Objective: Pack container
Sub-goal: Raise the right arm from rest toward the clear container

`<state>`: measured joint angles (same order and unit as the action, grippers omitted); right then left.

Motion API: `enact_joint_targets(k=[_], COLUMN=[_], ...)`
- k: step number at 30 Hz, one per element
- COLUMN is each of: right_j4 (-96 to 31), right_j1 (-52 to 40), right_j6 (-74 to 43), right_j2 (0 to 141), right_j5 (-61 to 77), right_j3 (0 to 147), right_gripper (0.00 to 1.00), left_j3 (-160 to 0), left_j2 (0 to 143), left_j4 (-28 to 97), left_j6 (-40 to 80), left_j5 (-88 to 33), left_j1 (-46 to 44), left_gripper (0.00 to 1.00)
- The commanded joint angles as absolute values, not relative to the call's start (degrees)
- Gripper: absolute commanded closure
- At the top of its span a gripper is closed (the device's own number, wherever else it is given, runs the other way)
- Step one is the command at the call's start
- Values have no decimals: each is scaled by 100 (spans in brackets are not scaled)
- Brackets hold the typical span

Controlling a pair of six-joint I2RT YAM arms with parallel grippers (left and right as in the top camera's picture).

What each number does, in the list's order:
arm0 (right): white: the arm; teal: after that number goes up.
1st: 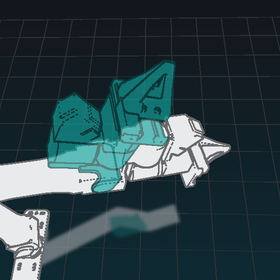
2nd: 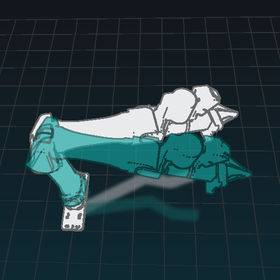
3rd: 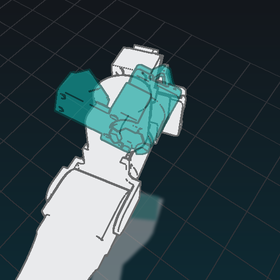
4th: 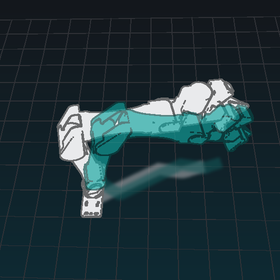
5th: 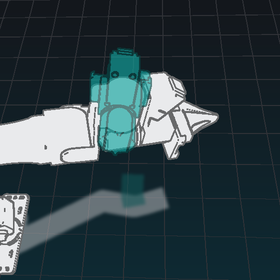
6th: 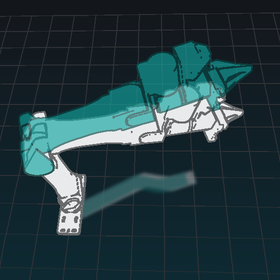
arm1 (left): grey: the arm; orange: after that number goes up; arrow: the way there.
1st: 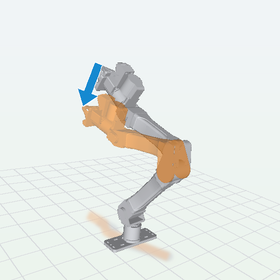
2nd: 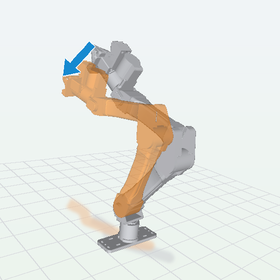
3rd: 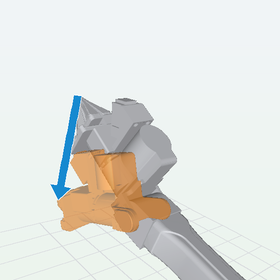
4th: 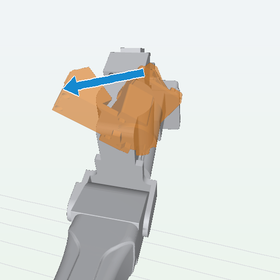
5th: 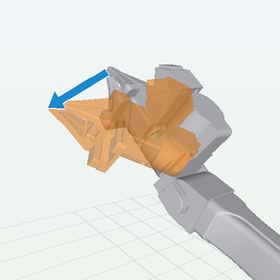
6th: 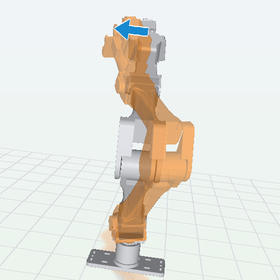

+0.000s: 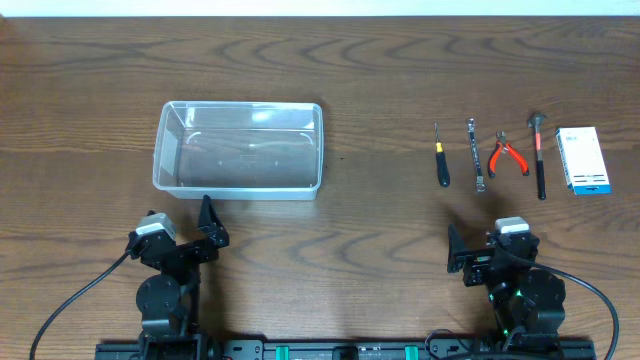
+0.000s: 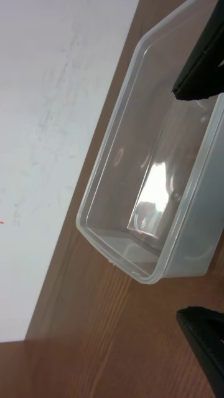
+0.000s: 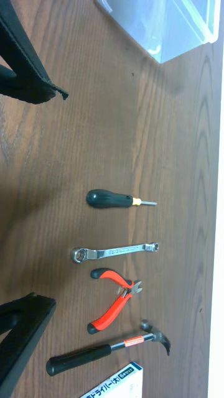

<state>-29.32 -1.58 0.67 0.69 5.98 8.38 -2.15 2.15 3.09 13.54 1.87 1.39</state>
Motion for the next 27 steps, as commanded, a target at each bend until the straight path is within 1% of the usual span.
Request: enact_joint_targets(k=[1,7,8,10,27], right_j4=[-2934,-2934,-2932,-2934,-2930], right_j1=[-233,-233,-233,-233,-233], right_j6=[89,89,89,89,91], right_j2=[30,30,30,30,30], right_j5=[624,624,624,624,582], right_j3=[805,805,805,805,805], right_gripper=[1,1,2,1,1], left_j3=[-23,-23,-23,-23,-23], left_j2=[237,237,237,237,237], left_j4=[395,395,395,395,395], left_j6=[1363,1363,1363,1363,1363], left_j5=[211,211,211,211,211], left_j1=[119,119,119,119,119], left_gripper=[2,2,2,2,2])
